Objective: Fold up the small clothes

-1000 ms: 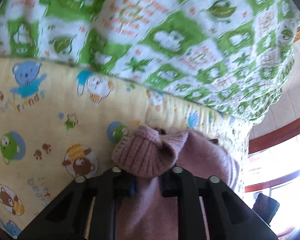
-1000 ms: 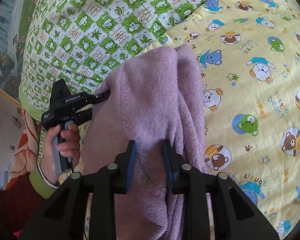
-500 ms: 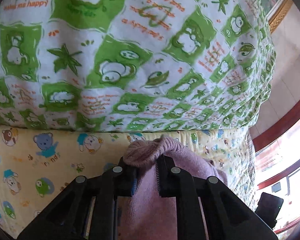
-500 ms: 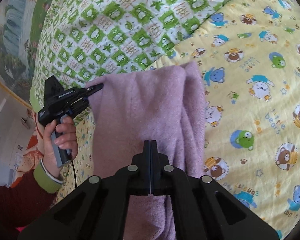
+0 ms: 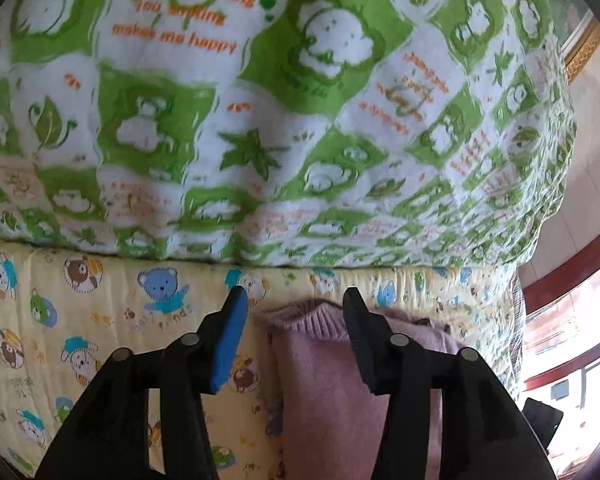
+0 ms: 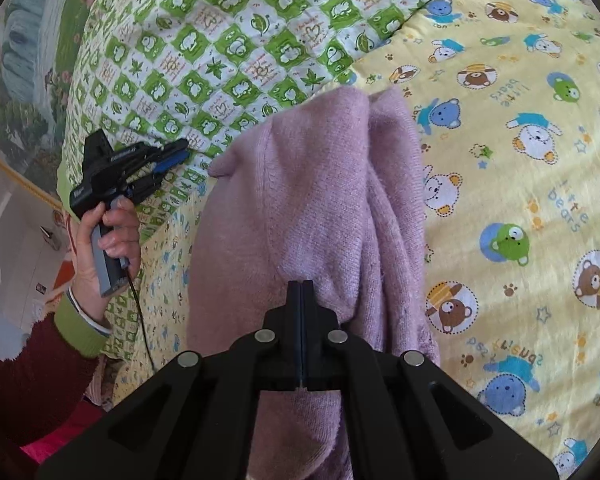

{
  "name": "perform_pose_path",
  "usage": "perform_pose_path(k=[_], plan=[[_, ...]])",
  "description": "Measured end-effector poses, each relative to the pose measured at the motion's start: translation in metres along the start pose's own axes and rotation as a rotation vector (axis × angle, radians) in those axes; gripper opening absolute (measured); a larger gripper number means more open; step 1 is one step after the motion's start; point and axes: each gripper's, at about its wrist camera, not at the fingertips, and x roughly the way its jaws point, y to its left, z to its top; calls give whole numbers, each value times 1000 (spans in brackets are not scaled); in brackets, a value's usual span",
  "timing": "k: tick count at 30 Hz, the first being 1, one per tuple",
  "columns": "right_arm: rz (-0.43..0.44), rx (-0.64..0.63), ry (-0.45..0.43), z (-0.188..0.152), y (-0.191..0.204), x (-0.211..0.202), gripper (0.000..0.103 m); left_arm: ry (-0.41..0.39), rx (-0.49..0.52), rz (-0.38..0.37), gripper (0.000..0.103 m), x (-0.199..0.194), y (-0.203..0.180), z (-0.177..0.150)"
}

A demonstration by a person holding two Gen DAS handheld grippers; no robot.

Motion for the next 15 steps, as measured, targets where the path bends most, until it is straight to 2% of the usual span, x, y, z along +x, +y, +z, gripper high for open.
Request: perform_pose_path(k=[3, 6, 9, 11, 13, 14, 15], plan=[[-42, -31, -3, 7, 9, -5, 1, 35, 4, 8, 52, 0, -1, -26], [-16, -99, -22, 27, 29, -5, 1, 79, -17, 22, 58, 3, 3, -59], [-8, -193, 3, 57, 58, 15, 6, 111, -47, 4, 62, 8, 2, -91], [-2, -270, 30, 77, 81, 36, 13, 131, -82, -19, 65, 10, 1, -111], [-9, -343, 91, 95, 105, 64, 48, 144, -104, -29, 66, 15, -2, -125], [-14, -381, 111, 103, 117, 80, 54, 147, -118, -32, 67, 18, -3, -133], [-19, -408, 107, 109, 126, 91, 54, 149, -125, -35, 68, 19, -2, -136]])
